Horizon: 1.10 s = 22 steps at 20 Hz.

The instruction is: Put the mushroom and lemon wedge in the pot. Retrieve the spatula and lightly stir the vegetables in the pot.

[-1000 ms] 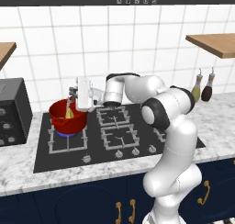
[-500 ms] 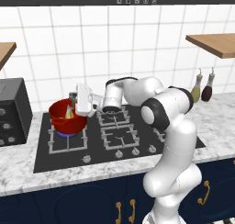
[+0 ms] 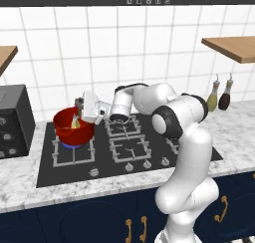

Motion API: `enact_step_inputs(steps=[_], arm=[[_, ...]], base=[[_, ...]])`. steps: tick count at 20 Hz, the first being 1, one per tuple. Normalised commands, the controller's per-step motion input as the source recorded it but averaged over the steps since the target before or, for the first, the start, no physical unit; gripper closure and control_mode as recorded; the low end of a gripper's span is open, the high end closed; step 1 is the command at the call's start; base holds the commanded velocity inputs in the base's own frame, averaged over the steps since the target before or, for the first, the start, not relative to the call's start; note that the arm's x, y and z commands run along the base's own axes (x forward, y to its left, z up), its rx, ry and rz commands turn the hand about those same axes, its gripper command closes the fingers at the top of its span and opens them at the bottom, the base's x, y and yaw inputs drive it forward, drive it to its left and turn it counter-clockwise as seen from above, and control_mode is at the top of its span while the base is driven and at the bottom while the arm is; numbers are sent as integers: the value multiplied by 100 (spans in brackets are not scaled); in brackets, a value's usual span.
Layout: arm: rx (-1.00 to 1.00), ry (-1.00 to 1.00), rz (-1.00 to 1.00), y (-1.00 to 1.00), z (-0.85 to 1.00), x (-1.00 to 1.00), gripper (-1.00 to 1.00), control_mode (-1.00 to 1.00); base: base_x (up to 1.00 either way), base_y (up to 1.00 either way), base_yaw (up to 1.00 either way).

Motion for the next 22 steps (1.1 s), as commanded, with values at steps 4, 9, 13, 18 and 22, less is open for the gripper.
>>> enact_step_inputs(steps=[4,9,13,18,22], arm=[[0,13,0,0,-2,31,100,-100],[0,3,0,-4,0,14,100,-100],[0,0,-5,-31,0,-7,100,-100],[0,1,-10,-20,3,-10,100,-100],[0,0,-9,7,14,-6,100,-100]], base=[[0,0,0],[0,0,0],[0,0,0],[0,0,0],[0,0,0]])
